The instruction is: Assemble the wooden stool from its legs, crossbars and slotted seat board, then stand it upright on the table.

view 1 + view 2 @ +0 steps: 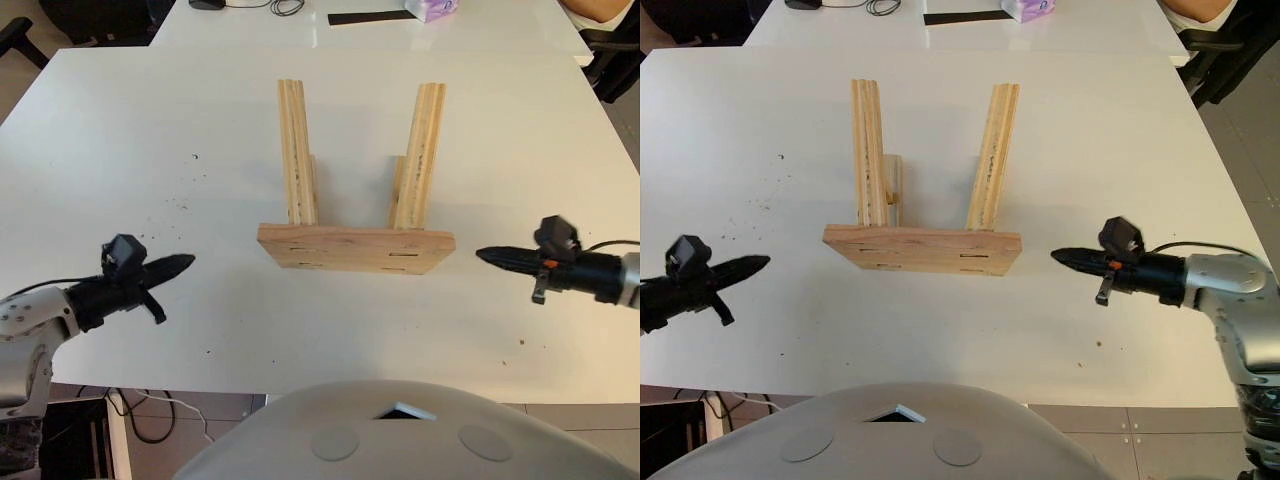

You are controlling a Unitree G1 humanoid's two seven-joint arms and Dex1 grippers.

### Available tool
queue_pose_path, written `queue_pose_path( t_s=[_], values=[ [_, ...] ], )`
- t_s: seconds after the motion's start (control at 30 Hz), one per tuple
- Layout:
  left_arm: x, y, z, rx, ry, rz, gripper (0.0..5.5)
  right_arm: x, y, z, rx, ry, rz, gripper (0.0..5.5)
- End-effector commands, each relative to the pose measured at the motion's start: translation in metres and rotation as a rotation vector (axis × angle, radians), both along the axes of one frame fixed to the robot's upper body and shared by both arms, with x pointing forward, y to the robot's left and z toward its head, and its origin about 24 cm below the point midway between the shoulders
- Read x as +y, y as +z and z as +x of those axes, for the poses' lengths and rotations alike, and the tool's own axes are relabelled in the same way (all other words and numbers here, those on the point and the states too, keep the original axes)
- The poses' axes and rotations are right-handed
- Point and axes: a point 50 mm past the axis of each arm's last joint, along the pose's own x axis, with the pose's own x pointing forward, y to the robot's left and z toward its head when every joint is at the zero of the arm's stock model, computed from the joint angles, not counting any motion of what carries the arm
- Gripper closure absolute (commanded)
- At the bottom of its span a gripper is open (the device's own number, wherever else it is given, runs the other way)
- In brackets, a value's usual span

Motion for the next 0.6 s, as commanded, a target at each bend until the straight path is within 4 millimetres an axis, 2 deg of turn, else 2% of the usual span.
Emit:
queue_pose_path(
  t_s=[0.03, 0.27, 0.5, 0.6],
  values=[
    [-0.027, -0.008, 0.016, -0.033, -0.112, -0.047, 4.68, 0.014, -0.009, 0.013, -0.028, 0.072, 0.005, 4.88],
    [-0.042, -0.009, 0.044, -0.085, -0.227, -0.055, 3.56, 0.019, -0.018, 0.019, 0.020, 0.177, 0.010, 3.81],
    [-0.052, -0.012, 0.057, -0.131, -0.345, -0.041, 2.53, 0.021, -0.022, 0.023, 0.070, 0.251, 0.004, 2.81],
    [-0.057, -0.012, 0.063, -0.146, -0.386, -0.042, 2.22, 0.025, -0.024, 0.029, 0.062, 0.233, 0.015, 2.65]
  ],
)
